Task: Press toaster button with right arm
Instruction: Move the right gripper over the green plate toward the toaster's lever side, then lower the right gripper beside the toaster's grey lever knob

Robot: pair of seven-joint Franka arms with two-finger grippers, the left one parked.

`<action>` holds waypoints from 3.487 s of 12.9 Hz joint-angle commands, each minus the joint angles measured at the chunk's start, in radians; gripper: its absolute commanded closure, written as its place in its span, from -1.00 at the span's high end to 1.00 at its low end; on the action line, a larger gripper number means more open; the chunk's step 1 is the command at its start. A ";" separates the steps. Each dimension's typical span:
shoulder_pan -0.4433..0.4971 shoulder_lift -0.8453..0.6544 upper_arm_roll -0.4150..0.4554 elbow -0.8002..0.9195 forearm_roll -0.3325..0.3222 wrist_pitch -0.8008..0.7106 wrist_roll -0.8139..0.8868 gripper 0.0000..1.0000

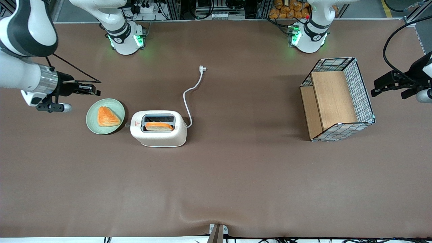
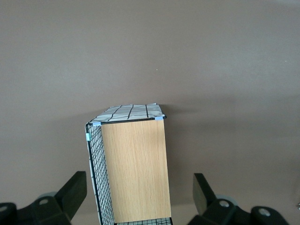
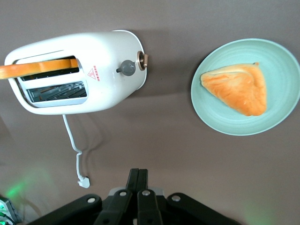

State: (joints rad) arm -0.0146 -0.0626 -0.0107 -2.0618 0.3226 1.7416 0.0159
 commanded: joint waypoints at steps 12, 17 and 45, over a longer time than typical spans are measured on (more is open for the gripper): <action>0.065 0.055 0.003 -0.179 0.091 0.406 -0.094 -1.00; 0.071 0.099 0.003 -0.179 0.128 0.429 -0.103 -1.00; 0.110 0.267 0.008 -0.069 0.179 0.552 -0.149 -1.00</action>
State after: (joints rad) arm 0.0855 0.1898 0.0028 -2.1393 0.4684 2.2708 -0.0897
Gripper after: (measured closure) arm 0.991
